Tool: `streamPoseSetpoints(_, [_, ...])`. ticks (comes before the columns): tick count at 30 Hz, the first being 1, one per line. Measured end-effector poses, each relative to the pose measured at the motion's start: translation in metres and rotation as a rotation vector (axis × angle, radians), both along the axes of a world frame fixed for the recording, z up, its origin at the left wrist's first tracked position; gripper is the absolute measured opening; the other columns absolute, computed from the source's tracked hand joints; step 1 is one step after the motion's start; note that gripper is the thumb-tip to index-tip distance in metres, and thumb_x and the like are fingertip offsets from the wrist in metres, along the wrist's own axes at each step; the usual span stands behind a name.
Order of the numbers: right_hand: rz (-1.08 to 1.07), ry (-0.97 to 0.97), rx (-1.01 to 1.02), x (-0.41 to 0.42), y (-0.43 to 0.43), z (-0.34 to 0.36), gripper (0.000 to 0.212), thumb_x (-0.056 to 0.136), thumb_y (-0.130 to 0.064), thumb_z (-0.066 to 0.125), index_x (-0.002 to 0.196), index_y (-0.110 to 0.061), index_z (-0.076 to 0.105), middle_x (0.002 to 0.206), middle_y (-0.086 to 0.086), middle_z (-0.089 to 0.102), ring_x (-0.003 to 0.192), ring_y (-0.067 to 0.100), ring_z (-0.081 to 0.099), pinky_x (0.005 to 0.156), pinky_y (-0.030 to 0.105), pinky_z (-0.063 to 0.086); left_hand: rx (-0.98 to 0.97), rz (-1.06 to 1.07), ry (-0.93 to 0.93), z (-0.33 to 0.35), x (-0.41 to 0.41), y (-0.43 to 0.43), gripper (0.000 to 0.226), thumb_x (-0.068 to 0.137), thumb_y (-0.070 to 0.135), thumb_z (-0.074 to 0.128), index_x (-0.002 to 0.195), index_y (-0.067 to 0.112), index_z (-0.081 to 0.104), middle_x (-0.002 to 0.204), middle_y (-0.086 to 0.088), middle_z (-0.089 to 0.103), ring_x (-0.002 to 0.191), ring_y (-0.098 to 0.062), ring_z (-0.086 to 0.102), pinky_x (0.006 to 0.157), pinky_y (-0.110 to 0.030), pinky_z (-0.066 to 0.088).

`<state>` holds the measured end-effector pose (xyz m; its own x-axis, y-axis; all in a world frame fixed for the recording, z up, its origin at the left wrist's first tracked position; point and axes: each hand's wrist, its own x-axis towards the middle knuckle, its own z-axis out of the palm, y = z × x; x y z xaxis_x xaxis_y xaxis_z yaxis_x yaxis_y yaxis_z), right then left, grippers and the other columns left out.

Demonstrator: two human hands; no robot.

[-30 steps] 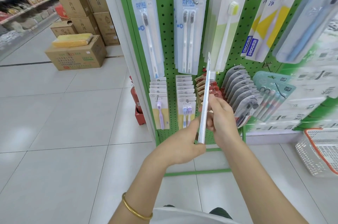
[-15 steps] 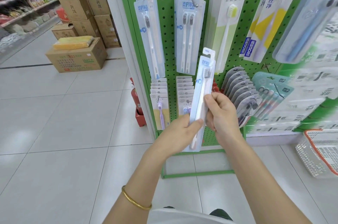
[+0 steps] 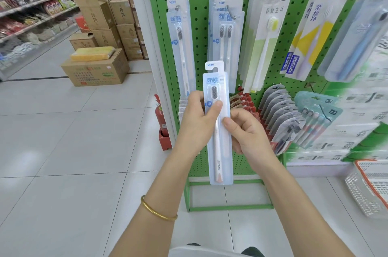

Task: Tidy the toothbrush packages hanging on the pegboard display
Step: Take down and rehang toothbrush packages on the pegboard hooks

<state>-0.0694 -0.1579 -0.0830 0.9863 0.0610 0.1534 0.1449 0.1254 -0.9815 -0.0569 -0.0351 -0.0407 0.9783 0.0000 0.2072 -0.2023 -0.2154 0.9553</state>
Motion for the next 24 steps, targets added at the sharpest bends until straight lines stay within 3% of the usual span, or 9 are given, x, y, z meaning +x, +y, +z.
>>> streamPoseSetpoints(3, [0.016, -0.044, -0.04, 0.003, -0.003, 0.002, 0.007, 0.094, -0.012, 0.054, 0.089, -0.007, 0.056, 0.058, 0.004, 0.041, 0.039, 0.009, 0.029, 0.038, 0.02, 0.024, -0.122, 0.027, -0.037, 0.002, 0.0, 0.001, 0.027, 0.09, 0.011, 0.063, 0.096, 0.03, 0.045, 0.092, 0.01, 0.061, 0.078, 0.002, 0.059, 0.077, -0.021, 0.05])
streamPoseSetpoints(6, [0.013, -0.063, -0.082, 0.006, -0.004, 0.002, 0.012, 0.093, -0.015, 0.059, 0.09, -0.003, 0.057, 0.056, -0.004, 0.045, 0.042, 0.009, 0.035, 0.039, 0.018, 0.029, -0.147, 0.041, -0.064, 0.005, -0.001, 0.004, 0.033, 0.088, 0.007, 0.063, 0.098, 0.033, 0.044, 0.095, 0.0, 0.064, 0.087, -0.017, 0.063, 0.081, -0.032, 0.052])
streamPoseSetpoints(9, [0.092, -0.014, -0.016, 0.008, 0.0, 0.006, 0.046, 0.081, -0.04, 0.069, 0.087, 0.003, 0.055, 0.074, 0.006, 0.051, 0.063, 0.013, 0.05, 0.054, 0.017, 0.04, -0.22, 0.008, -0.026, 0.01, 0.0, 0.007, 0.033, 0.09, 0.007, 0.061, 0.104, 0.033, 0.045, 0.096, -0.002, 0.067, 0.09, -0.018, 0.064, 0.085, -0.037, 0.052])
streamPoseSetpoints(11, [0.208, 0.085, 0.111, 0.01, 0.002, 0.005, 0.067, 0.077, -0.049, 0.07, 0.102, 0.011, 0.052, 0.091, 0.012, 0.056, 0.082, 0.021, 0.057, 0.07, 0.023, 0.048, -0.269, -0.04, 0.008, 0.014, 0.001, 0.009, 0.031, 0.093, 0.008, 0.058, 0.11, 0.031, 0.046, 0.091, 0.005, 0.068, 0.088, -0.013, 0.064, 0.083, -0.032, 0.052])
streamPoseSetpoints(13, [0.315, 0.147, 0.168, 0.01, 0.007, 0.007, 0.059, 0.084, -0.037, 0.059, 0.119, 0.01, 0.048, 0.103, 0.013, 0.066, 0.095, 0.023, 0.065, 0.08, 0.03, 0.054, -0.281, -0.068, 0.032, 0.019, 0.002, 0.01, 0.03, 0.095, 0.008, 0.055, 0.113, 0.03, 0.045, 0.088, 0.008, 0.066, 0.083, -0.008, 0.063, 0.075, -0.027, 0.051])
streamPoseSetpoints(15, [0.338, 0.147, 0.153, 0.009, 0.011, 0.006, 0.046, 0.089, -0.031, 0.056, 0.122, -0.001, 0.052, 0.102, 0.01, 0.071, 0.095, 0.026, 0.068, 0.086, 0.041, 0.055, -0.283, -0.066, 0.047, 0.022, 0.002, 0.012, 0.03, 0.095, 0.007, 0.053, 0.114, 0.03, 0.044, 0.09, 0.007, 0.067, 0.083, -0.01, 0.064, 0.072, -0.03, 0.052])
streamPoseSetpoints(18, [0.249, 0.107, 0.125, 0.013, 0.018, 0.009, 0.029, 0.09, -0.032, 0.057, 0.111, -0.012, 0.061, 0.099, 0.009, 0.072, 0.092, 0.023, 0.068, 0.084, 0.045, 0.054, -0.253, -0.035, -0.003, 0.026, 0.003, 0.017, 0.03, 0.092, 0.003, 0.056, 0.114, 0.022, 0.046, 0.098, 0.001, 0.068, 0.089, -0.012, 0.065, 0.079, -0.035, 0.055])
streamPoseSetpoints(21, [0.11, -0.023, -0.015, 0.024, 0.023, 0.022, 0.026, 0.087, -0.042, 0.061, 0.097, -0.019, 0.067, 0.094, 0.025, 0.06, 0.086, 0.026, 0.056, 0.079, 0.05, 0.048, -0.192, -0.02, -0.115, 0.039, 0.008, 0.022, 0.028, 0.089, -0.001, 0.059, 0.105, 0.02, 0.051, 0.105, -0.002, 0.065, 0.092, -0.009, 0.064, 0.082, -0.025, 0.054])
streamPoseSetpoints(24, [0.043, -0.109, -0.073, 0.036, 0.033, 0.04, 0.04, 0.086, -0.043, 0.057, 0.083, -0.003, 0.053, 0.074, 0.01, 0.04, 0.069, 0.022, 0.036, 0.062, 0.034, 0.032, -0.141, 0.001, -0.208, 0.056, 0.016, 0.029, 0.027, 0.088, -0.001, 0.06, 0.1, 0.022, 0.052, 0.105, -0.005, 0.065, 0.095, -0.015, 0.064, 0.084, -0.028, 0.053])
